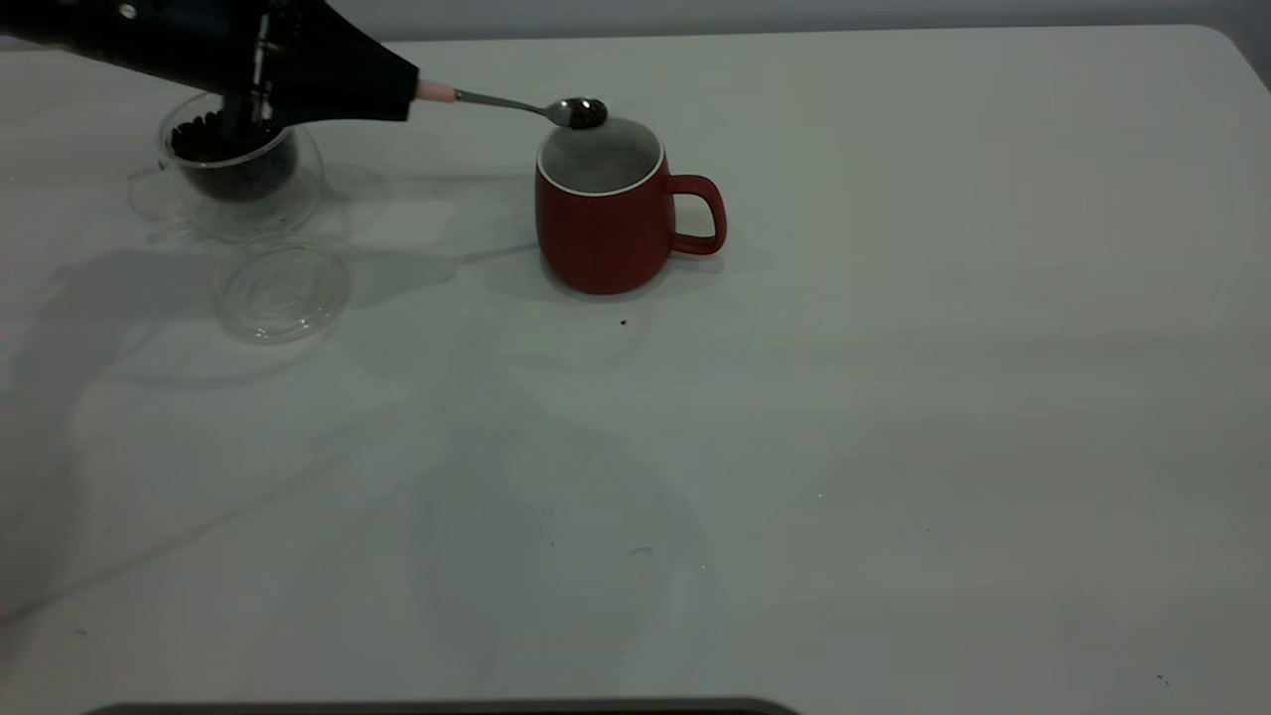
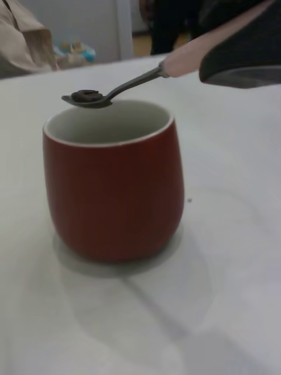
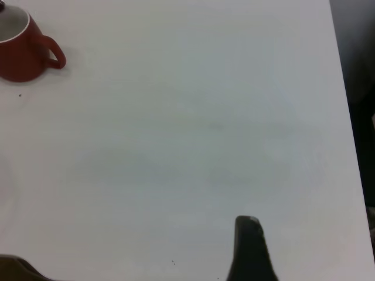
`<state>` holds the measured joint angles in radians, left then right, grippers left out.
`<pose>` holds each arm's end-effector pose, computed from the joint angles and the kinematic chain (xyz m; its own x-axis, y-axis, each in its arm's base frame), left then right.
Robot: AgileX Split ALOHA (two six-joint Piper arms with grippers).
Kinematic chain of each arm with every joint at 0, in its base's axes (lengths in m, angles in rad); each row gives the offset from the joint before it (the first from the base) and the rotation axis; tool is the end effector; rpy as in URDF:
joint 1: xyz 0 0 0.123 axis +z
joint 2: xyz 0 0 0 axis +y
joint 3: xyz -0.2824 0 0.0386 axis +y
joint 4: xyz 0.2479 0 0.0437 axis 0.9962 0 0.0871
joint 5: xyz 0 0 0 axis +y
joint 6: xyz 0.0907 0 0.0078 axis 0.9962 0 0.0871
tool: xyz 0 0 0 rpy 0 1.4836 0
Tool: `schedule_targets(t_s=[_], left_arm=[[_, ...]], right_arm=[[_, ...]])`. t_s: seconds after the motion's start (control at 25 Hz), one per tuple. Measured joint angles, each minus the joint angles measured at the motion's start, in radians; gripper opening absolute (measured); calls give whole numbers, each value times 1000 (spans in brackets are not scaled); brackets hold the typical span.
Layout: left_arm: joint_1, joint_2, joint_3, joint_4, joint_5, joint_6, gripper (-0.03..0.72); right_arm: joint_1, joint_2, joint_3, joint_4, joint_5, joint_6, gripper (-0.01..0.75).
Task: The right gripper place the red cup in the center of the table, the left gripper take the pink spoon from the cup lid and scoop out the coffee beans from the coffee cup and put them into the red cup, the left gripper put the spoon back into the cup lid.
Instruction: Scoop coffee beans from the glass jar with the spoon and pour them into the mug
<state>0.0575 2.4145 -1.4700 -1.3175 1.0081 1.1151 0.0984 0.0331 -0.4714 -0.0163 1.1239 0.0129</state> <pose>0.4380 -0.0495 0.0574 -0.9437 -0.0566 -0.3260 0.2323 0.5884 -0.7745 0.0002 -0.0013 0.2643 -0.5611 -0.0495 -0.8263 -0.0829 0.9966 -0.0034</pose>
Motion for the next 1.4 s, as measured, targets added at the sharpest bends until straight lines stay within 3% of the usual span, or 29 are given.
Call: schedule_targets(t_s=[0.32,0.48,0.68,1.04,1.4], left_arm=[[-26,0,0,-1,-106,218,123],[-26,0,0,-1,-110,351,123],[-26,0,0,-1,-108,389,123],[-26,-46,0,45,-86,379,123],[-10,-200,0,224,-9,68,123]], right_arm=[[0,0,0,0,0,0,556],[0,0,0,0,0,0,556],[0,0,0,0,0,0,556],[0,0,0,0,0,0,556],[0,0,0,0,0,0,556]])
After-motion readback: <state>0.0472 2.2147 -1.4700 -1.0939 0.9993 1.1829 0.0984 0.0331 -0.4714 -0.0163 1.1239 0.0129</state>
